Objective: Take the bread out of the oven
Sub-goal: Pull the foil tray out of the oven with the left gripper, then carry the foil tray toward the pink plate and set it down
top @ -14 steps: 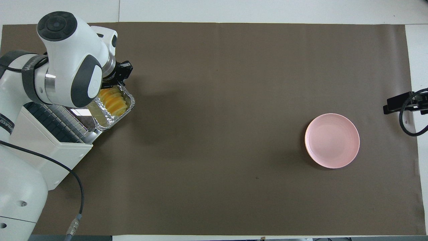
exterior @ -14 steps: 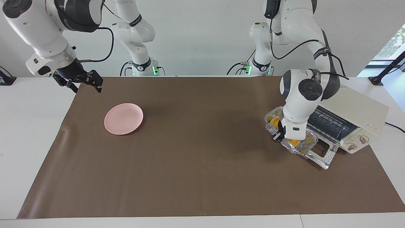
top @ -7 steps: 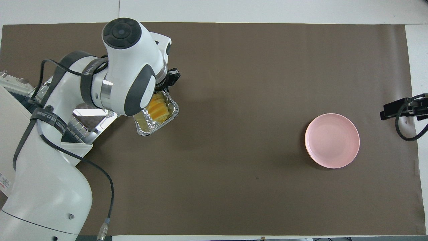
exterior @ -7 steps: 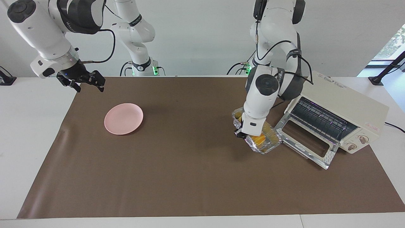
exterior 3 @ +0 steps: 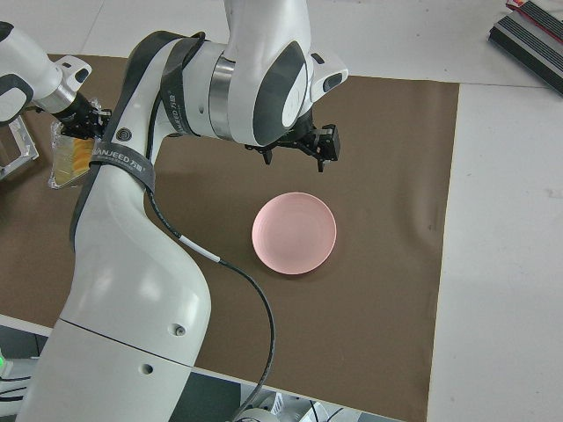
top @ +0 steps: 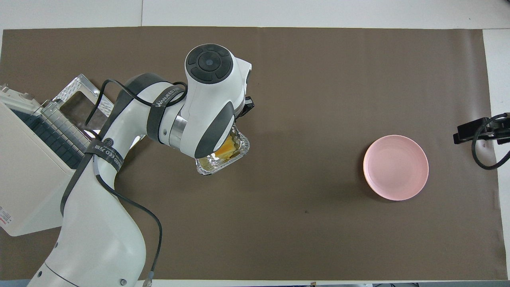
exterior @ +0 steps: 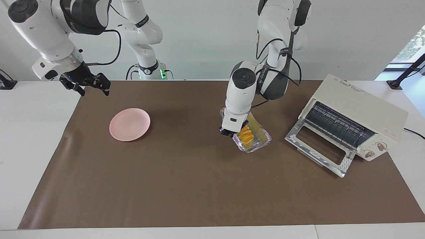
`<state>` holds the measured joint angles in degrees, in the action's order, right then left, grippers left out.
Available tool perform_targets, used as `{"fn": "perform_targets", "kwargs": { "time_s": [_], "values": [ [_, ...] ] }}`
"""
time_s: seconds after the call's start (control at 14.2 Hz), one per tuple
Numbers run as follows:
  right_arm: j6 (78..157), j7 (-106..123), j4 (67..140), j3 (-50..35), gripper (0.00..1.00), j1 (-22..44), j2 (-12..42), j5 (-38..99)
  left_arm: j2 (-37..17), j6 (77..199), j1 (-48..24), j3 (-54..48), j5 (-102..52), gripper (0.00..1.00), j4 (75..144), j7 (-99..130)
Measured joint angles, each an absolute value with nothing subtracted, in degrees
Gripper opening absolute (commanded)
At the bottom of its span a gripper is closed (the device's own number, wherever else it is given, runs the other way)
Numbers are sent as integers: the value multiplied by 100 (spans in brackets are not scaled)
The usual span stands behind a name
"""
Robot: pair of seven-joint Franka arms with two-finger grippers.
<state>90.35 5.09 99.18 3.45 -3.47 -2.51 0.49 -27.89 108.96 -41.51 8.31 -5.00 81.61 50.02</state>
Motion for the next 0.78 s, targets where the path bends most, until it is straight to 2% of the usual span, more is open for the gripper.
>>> {"fn": "perform_targets", "kwargs": {
  "time_s": [0.49,0.78],
  "values": [
    [9035,509,9922,345,100,-347,-251,49,-2845,11302,-4867,800,-159,0,7993,3947],
    [9061,509,9930,345,100,-347,-252,49,-3220,11432,-5295,797,-94,0,7978,3849]
  ]
}}
